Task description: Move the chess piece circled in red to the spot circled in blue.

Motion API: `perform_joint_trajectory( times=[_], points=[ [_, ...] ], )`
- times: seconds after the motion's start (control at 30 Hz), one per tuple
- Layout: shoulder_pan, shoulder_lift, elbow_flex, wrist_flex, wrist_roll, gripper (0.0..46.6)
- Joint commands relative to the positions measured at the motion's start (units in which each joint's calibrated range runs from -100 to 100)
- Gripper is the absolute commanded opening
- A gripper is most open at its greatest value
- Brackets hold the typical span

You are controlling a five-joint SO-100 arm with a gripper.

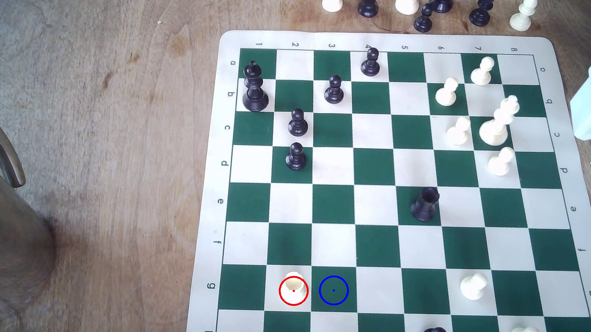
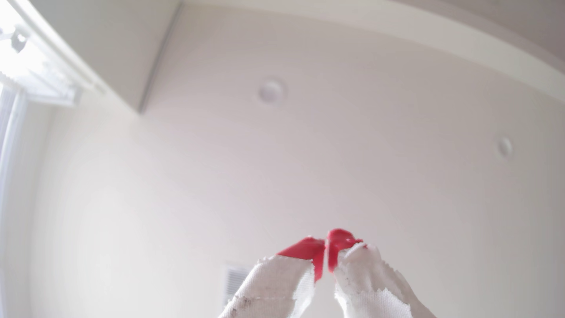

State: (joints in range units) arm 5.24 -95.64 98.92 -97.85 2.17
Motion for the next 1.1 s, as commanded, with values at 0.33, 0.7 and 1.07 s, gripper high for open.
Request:
perform_joint_trajectory(
  times=[0.33,0.7,1.07],
  points=[
    [-0.5,-0.1,-9.5,11.9,-0.1,0.2],
    [-2.2,-0.1,-28.8,40.2,-0.1,0.2],
    [-5.0,-0.1,-35.9,63.5,-0.2,0.2]
  ],
)
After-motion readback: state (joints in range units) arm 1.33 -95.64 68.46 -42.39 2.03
